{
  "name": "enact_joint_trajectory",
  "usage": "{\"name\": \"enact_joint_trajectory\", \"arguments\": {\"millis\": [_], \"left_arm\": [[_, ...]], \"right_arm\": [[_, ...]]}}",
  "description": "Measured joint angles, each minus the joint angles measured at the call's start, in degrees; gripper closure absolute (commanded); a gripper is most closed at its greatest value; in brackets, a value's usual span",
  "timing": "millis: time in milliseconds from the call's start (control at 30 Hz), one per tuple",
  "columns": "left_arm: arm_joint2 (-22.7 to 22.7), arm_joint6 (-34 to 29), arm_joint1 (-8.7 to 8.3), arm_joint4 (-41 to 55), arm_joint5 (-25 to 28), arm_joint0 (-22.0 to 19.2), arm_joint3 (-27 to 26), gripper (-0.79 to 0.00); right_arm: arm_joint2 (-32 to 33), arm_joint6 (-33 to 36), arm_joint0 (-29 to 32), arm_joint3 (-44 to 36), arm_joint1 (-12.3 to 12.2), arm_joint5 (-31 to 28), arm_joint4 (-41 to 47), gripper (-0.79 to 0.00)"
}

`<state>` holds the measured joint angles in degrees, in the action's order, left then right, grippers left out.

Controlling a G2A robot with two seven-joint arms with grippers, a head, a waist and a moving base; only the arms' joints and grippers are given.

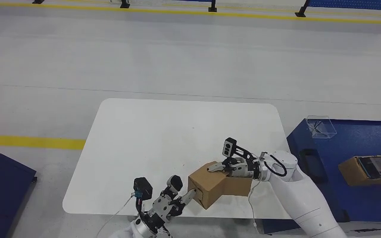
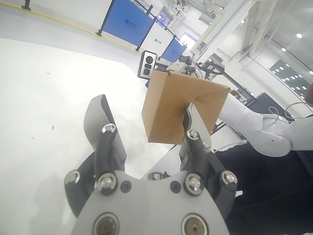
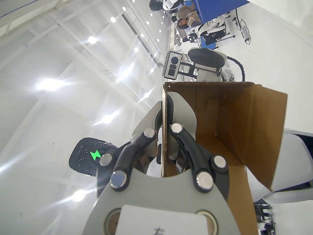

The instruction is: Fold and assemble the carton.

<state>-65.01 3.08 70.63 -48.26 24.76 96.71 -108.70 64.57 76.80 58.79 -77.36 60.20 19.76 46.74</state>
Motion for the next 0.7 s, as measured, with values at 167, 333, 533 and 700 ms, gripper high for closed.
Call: {"name": "enact_joint_trajectory", "arguments": {"millis": [167, 333, 533, 700], "left_arm": [[0.39, -0.19, -0.03, -0.94, -0.52, -0.04, -0.14, -0.499], [1.47, 0.52, 0.18, -1.91, -2.13, -0.85, 0.79, -0.474], [2.40, 0.53, 0.35, -1.95, -3.02, -1.69, 1.37, -0.474], [2.67, 0.61, 0.41, -1.87, -3.61, -2.05, 1.58, -0.477]], "right_arm": [[-0.59, 0.04, -0.17, -0.12, 0.04, -0.05, -0.30, 0.000], [-0.95, 0.54, -0.30, -0.01, 0.01, -0.08, -0.47, 0.000], [-1.01, 1.16, -0.30, -0.12, -0.09, -0.14, -0.47, 0.000], [-0.85, 1.25, -0.21, -0.22, -0.20, -0.28, -0.29, 0.000]]}}
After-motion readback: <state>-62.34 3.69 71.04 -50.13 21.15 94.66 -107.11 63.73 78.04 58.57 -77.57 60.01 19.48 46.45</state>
